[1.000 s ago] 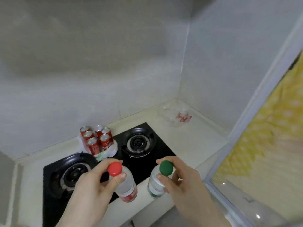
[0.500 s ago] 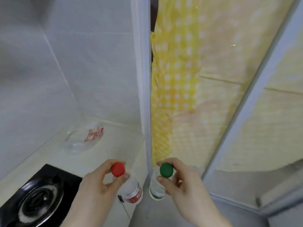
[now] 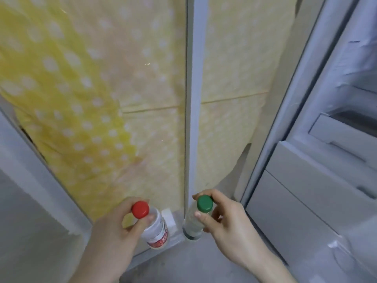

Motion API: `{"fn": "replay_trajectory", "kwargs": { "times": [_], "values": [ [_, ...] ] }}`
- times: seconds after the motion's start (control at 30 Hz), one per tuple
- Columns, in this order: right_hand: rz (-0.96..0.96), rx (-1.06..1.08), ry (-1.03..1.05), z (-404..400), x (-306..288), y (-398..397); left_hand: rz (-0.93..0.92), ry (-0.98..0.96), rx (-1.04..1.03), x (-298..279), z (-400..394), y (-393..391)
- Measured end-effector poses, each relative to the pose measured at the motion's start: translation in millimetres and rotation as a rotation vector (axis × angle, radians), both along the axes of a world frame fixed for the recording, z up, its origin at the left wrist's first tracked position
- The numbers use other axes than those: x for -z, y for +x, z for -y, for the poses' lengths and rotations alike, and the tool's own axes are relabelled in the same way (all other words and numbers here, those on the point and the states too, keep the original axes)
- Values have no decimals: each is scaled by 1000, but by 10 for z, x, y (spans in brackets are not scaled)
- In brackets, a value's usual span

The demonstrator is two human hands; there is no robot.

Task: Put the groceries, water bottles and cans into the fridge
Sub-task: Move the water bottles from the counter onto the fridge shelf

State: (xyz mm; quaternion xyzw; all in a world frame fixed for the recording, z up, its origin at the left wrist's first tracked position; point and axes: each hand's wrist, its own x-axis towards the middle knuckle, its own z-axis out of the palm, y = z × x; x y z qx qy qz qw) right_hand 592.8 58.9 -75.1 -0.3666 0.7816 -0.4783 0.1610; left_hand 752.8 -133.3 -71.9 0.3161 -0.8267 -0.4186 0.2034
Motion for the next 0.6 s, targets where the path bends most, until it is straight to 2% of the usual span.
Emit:
{"fn": "replay_trajectory", "kwargs": {
  "times": [0.37, 0.6],
  "values": [
    [-75, 498, -113, -551, -244, -636, -101, -126, 447, -216, 144, -1586],
    [-177, 695, -178, -1094, -423, -1391, -261, -31, 571, -376, -248, -2880]
  ]
}}
